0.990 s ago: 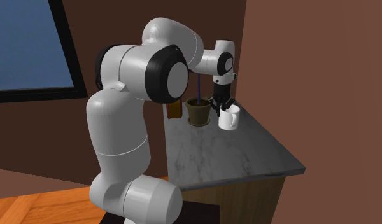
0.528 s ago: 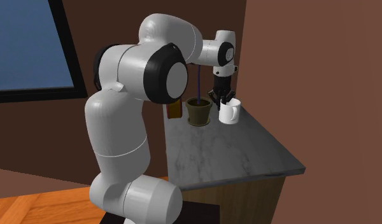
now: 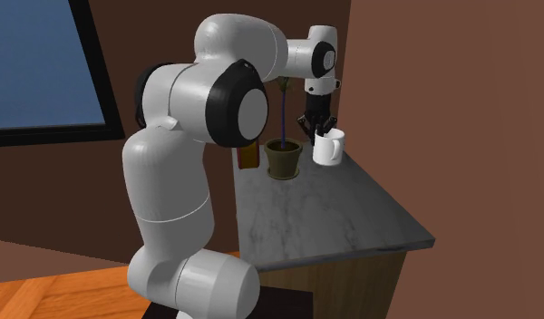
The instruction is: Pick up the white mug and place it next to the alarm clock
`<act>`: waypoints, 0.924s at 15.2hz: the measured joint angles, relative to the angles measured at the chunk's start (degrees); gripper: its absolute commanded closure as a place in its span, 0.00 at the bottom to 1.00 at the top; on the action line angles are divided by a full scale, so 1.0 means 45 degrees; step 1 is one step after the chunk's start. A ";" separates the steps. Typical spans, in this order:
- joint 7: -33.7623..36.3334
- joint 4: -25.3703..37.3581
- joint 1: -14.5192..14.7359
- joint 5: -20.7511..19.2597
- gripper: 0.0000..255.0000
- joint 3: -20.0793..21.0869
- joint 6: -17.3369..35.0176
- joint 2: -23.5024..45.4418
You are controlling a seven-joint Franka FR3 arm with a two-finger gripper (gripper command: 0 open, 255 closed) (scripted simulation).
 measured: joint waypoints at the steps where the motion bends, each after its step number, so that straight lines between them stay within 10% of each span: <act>1: -0.0013 0.0173 -0.0005 0.0002 1.00 -0.0005 -0.0163 0.0011; 14: 0.2235 0.2005 0.1104 0.0176 1.00 0.1169 -0.1145 0.0906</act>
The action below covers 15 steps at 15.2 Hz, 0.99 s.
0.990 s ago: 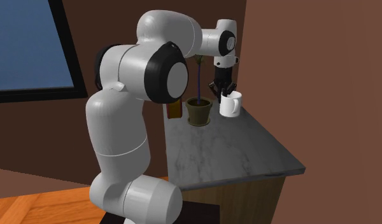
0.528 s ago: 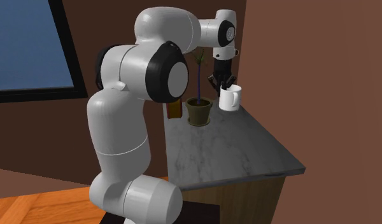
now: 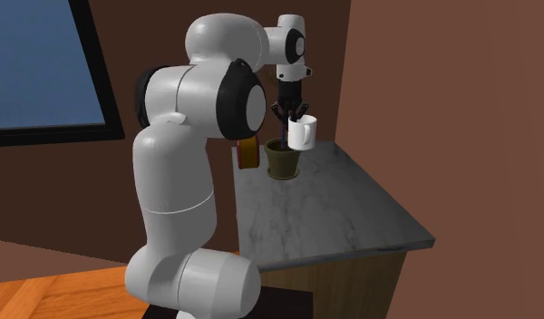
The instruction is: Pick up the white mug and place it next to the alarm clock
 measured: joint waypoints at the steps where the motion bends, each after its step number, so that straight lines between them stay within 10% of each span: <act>1: 0.0284 0.0079 0.0146 0.0014 1.00 0.0142 0.0049 0.0128; 15: 0.3705 0.4386 0.2048 0.0078 1.00 0.1632 -0.1037 0.3388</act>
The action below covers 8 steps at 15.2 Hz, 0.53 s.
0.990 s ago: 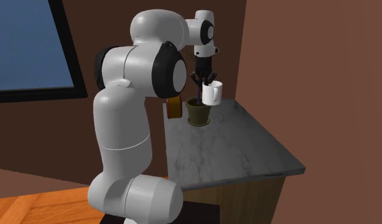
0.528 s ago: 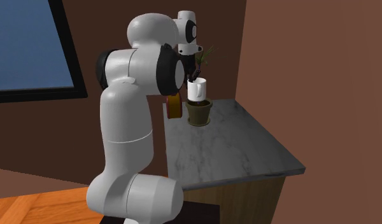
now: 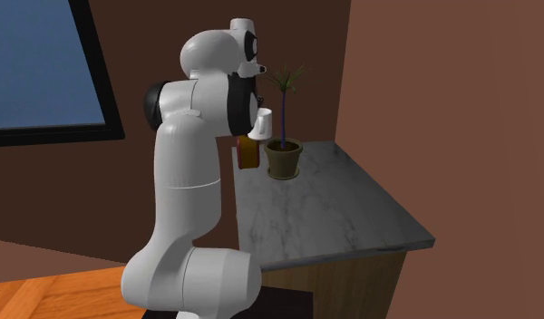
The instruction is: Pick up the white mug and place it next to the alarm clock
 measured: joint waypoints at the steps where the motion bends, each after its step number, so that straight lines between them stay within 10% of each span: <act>1: 0.0072 -0.0023 0.0046 -0.0001 1.00 0.0026 0.0096 0.0073; 8: 0.0226 -0.1406 0.0145 -0.0027 1.00 0.0071 0.1277 -0.0127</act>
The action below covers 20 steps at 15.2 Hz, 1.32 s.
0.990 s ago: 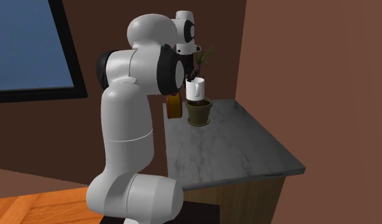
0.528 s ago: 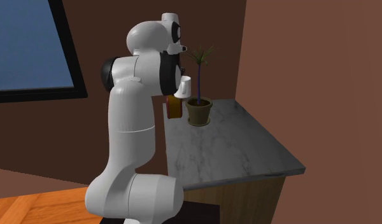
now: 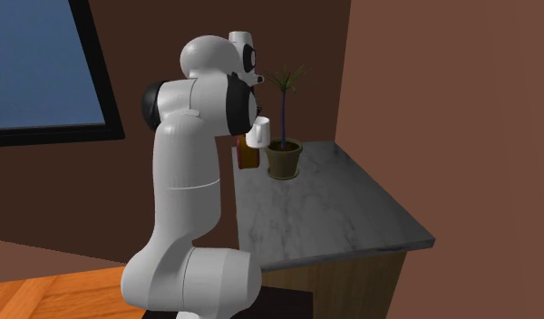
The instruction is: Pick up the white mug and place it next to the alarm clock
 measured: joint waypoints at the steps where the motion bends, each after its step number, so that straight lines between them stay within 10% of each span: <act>1: -0.0003 -0.0231 0.0000 -0.0002 1.00 -0.0001 0.0186 -0.0045; 20: 0.0026 -0.3639 0.0022 -0.0013 1.00 0.0009 0.3480 -0.0158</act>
